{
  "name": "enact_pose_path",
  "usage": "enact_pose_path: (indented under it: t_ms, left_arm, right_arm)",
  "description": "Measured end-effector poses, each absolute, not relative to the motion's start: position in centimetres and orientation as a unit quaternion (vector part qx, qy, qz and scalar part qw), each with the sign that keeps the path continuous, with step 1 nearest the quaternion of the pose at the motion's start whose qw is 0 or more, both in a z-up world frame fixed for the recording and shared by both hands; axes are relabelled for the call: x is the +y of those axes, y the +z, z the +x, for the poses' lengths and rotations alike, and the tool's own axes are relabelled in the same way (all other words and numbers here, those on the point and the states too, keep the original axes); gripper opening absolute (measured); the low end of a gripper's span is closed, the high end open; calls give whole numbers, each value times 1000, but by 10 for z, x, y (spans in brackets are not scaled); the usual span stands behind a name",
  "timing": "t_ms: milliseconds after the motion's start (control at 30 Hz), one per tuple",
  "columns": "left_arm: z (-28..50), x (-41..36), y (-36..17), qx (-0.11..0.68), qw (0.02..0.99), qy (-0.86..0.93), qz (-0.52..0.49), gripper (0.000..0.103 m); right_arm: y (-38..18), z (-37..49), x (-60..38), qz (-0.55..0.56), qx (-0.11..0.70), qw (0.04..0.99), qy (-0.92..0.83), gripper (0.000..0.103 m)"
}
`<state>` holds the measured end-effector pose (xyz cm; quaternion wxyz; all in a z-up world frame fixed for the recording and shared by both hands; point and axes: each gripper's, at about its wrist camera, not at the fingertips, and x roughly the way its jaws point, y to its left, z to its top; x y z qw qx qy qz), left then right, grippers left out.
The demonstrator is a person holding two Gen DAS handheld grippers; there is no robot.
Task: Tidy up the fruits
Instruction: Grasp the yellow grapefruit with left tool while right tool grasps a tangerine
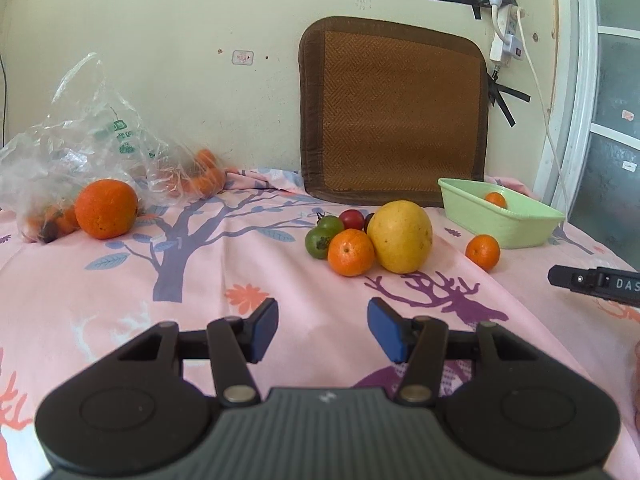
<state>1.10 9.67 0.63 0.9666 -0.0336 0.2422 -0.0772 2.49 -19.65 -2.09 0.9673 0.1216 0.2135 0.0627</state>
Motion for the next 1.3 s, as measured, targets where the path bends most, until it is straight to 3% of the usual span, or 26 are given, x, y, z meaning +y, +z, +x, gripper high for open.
enact_pose_path:
  t_ms: [267, 333, 467, 500, 733, 867, 967, 1133, 1167, 1200, 1300]
  left_arm:
    - [15, 93, 14, 236, 967, -90, -29, 51]
    - [18, 84, 25, 218, 970, -104, -12, 56]
    - [34, 52, 49, 169, 976, -126, 47, 80]
    - [43, 44, 51, 166, 976, -128, 63, 81]
    - [105, 6, 35, 223, 957, -144, 120, 77]
    - [125, 15, 25, 264, 950, -137, 92, 71]
    - [126, 17, 24, 277, 945, -159, 74, 57]
    - [119, -1, 19, 260, 947, -149, 118, 63]
    - [120, -3, 19, 259, 947, -143, 124, 61]
    - [121, -5, 20, 259, 947, -138, 128, 58]
    - [122, -4, 22, 259, 949, -135, 123, 53]
  right_arm:
    - [-20, 27, -195, 118, 218, 966, 72, 51]
    - [-19, 29, -195, 119, 224, 964, 81, 50]
    - [-18, 32, -188, 103, 233, 962, 95, 51]
    - [-18, 34, -187, 98, 237, 961, 101, 51]
    - [-15, 58, -186, 88, 254, 952, 147, 51]
    - [-14, 74, -186, 73, 261, 948, 167, 51]
    - [-12, 85, -181, 53, 262, 945, 186, 51]
    - [-12, 107, -172, 38, 277, 937, 210, 50]
    - [-13, 111, -170, 38, 283, 935, 212, 44]
    - [-14, 115, -170, 40, 288, 932, 215, 33]
    - [-15, 119, -172, 53, 301, 928, 214, 31]
